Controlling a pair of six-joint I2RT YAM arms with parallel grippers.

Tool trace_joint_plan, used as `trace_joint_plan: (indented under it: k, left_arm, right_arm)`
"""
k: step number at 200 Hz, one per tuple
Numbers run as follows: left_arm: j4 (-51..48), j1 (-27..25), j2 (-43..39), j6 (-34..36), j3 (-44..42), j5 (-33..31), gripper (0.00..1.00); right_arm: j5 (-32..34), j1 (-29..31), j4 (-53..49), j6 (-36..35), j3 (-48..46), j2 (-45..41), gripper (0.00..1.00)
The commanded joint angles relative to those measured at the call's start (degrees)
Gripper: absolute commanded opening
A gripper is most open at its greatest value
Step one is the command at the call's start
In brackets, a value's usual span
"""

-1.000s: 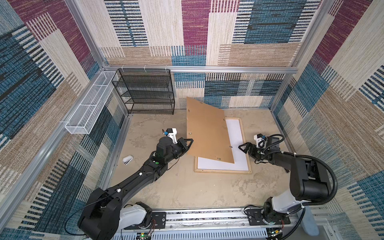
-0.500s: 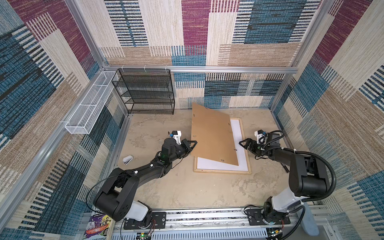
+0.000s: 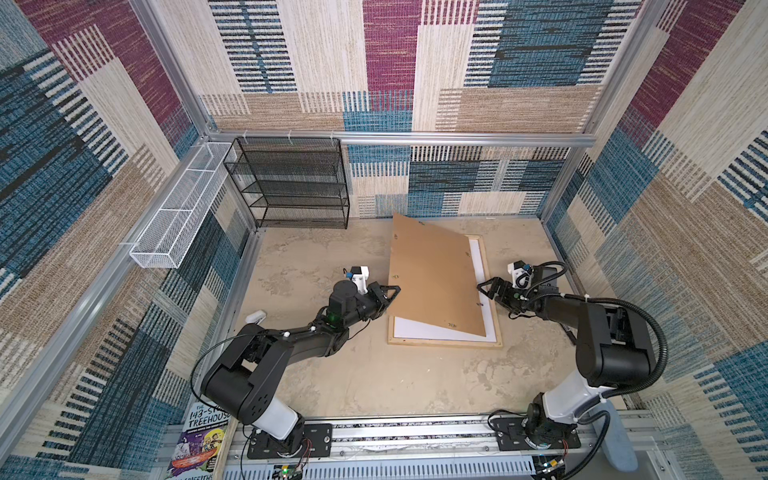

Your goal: Put the photo into the frame

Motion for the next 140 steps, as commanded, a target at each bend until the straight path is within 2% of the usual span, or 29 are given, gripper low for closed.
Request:
trace_joint_plan:
  k: [1, 70, 140]
  left_arm:
    - [4.79, -0.63, -0.02, 2.3, 0.32, -0.48, 0.0]
    - [13.69, -3.44, 8.99, -0.96, 0.77, -1.5, 0.0]
    - [14.46, -4.79, 9.22, -1.4, -1.15, -4.46, 0.0]
  right_arm:
    - [-1.07, 0.05, 2.65, 0.86, 0.36, 0.09, 0.99]
    - [-1.62, 0.05, 3.01, 0.95, -0.3, -0.01, 1.0]
    - [-1.85, 0.05, 3.46, 1.08, -0.5, 0.21, 1.0]
